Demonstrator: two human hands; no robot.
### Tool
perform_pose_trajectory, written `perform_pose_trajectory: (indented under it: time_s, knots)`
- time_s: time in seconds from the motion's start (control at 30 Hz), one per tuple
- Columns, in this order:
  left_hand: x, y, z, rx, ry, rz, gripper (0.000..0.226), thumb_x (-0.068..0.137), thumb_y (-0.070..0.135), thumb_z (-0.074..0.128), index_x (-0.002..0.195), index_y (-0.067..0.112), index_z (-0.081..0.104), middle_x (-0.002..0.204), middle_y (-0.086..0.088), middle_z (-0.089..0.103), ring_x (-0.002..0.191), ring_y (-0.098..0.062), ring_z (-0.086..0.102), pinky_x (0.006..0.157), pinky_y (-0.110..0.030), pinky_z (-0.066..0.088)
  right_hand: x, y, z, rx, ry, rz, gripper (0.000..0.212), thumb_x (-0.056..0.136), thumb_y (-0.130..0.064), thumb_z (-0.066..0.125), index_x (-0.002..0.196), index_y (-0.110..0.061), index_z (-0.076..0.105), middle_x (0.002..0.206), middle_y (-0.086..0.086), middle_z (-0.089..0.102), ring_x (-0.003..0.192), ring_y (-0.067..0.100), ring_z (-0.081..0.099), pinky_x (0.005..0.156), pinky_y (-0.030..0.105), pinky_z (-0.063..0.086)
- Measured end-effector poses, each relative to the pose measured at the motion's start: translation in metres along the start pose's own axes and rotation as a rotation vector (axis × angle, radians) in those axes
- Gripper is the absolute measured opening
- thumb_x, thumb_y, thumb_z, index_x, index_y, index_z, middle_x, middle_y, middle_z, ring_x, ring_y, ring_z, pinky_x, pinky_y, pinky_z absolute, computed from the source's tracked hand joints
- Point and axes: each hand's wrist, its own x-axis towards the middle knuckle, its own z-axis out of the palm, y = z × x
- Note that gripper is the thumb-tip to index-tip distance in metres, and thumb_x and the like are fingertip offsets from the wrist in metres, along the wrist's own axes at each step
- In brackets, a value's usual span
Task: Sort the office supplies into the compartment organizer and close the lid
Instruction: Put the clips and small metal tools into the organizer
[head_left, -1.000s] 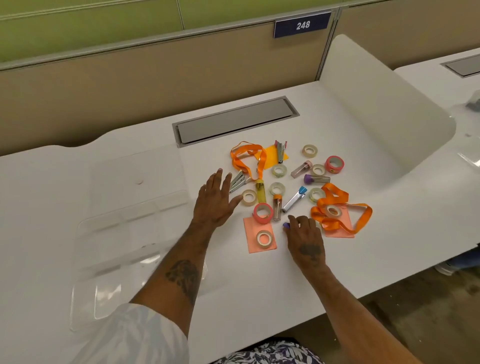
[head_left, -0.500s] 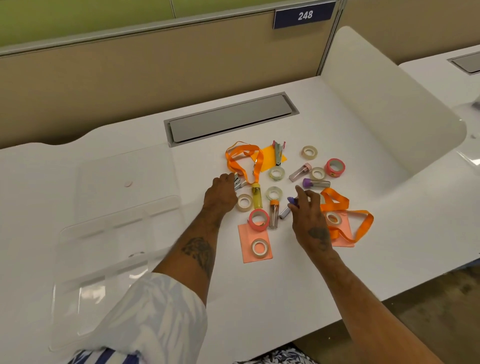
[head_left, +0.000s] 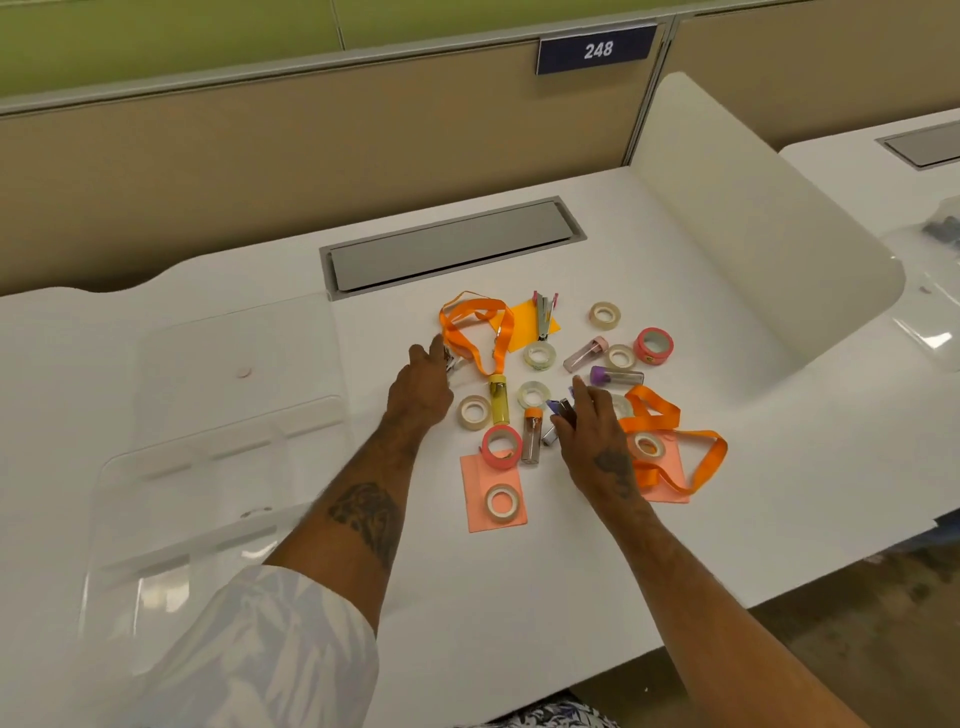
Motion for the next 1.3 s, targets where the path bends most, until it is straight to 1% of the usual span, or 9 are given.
perform_pose_trajectory:
  time_s: [0.07,0.13,0.23,0.33,0.57,0.8,0.93,1.13,1.3]
  knots:
    - [-0.005,-0.001,-0.012,-0.068,0.040,-0.005,0.080,0.092,0.014,0.062,0.154,0.021,0.011,0.131,-0.019,0.040,0.086,-0.026,0.059,0.065,-0.030,0.046,0.002,-0.008,0.000,0.032,-0.013,-0.005,0.057,0.093,-0.021,0.060,0.141,0.003,0.040,0.127,0.023,0.051,0.107,0.033,0.058,0.081,0.039,0.055]
    - [-0.011,-0.005,-0.025,-0.117,0.074,0.007,0.076,0.094,0.014,0.059,0.154,0.024,0.013,0.128,-0.019,0.040,0.079,-0.022,0.055,0.066,-0.031,0.046,0.003,-0.020,0.000,0.073,-0.026,0.005,0.059,0.094,-0.023,0.059,0.143,0.000,0.037,0.128,0.021,0.050,0.109,0.033,0.056,0.082,0.040,0.054]
    - [-0.026,-0.015,-0.043,-0.167,0.085,0.008,0.055,0.097,0.018,0.051,0.148,0.025,0.030,0.129,-0.017,0.039,0.095,-0.037,0.060,0.086,-0.041,0.048,0.000,-0.039,0.000,0.101,-0.055,-0.035,0.059,0.096,-0.026,0.055,0.147,-0.010,0.033,0.126,0.017,0.049,0.107,0.030,0.057,0.078,0.038,0.052]
    - [-0.045,-0.029,-0.058,-0.241,0.133,-0.001,0.045,0.095,0.019,0.051,0.139,0.025,0.042,0.129,-0.013,0.041,0.098,-0.039,0.059,0.092,-0.041,0.046,-0.004,-0.063,0.002,0.144,-0.104,-0.093,0.052,0.098,-0.028,0.049,0.148,-0.022,0.034,0.126,0.014,0.048,0.101,0.028,0.060,0.077,0.039,0.054]
    - [-0.098,-0.075,-0.087,-0.361,0.222,-0.013,0.034,0.097,0.034,0.050,0.130,0.024,0.049,0.123,-0.007,0.047,0.096,-0.027,0.060,0.087,-0.033,0.046,-0.030,-0.130,0.017,0.229,-0.092,-0.185,0.030,0.098,-0.029,0.052,0.123,-0.015,0.060,0.122,0.011,0.053,0.101,0.025,0.061,0.077,0.031,0.052]
    - [-0.149,-0.133,-0.111,-0.410,0.286,-0.027,0.033,0.099,0.036,0.049,0.128,0.021,0.053,0.114,-0.007,0.052,0.094,-0.016,0.052,0.083,-0.027,0.039,-0.073,-0.189,0.037,0.324,-0.132,-0.220,0.026,0.095,-0.034,0.053,0.115,-0.020,0.061,0.108,0.004,0.058,0.091,0.019,0.060,0.077,0.029,0.048]
    - [-0.178,-0.160,-0.115,-0.457,0.300,-0.032,0.032,0.097,0.035,0.053,0.127,0.023,0.056,0.113,-0.006,0.052,0.100,-0.021,0.055,0.087,-0.029,0.041,-0.094,-0.212,0.046,0.329,-0.163,-0.215,0.025,0.095,-0.035,0.054,0.114,-0.020,0.061,0.105,0.004,0.058,0.091,0.020,0.061,0.077,0.026,0.043]
    - [-0.211,-0.178,-0.105,-0.489,0.304,-0.030,0.031,0.094,0.032,0.059,0.123,0.021,0.060,0.105,-0.004,0.052,0.098,-0.023,0.059,0.087,-0.028,0.044,-0.116,-0.226,0.052,0.238,-0.207,-0.163,0.027,0.092,-0.034,0.059,0.114,-0.020,0.065,0.113,0.004,0.054,0.094,0.023,0.061,0.079,0.024,0.042]
    - [-0.223,-0.183,-0.098,-0.500,0.285,-0.052,0.034,0.091,0.033,0.063,0.123,0.021,0.062,0.103,-0.003,0.055,0.096,-0.021,0.060,0.084,-0.025,0.041,-0.127,-0.224,0.055,0.051,-0.240,-0.186,0.031,0.091,-0.035,0.059,0.116,-0.019,0.067,0.107,0.009,0.059,0.096,0.026,0.060,0.084,0.034,0.046]
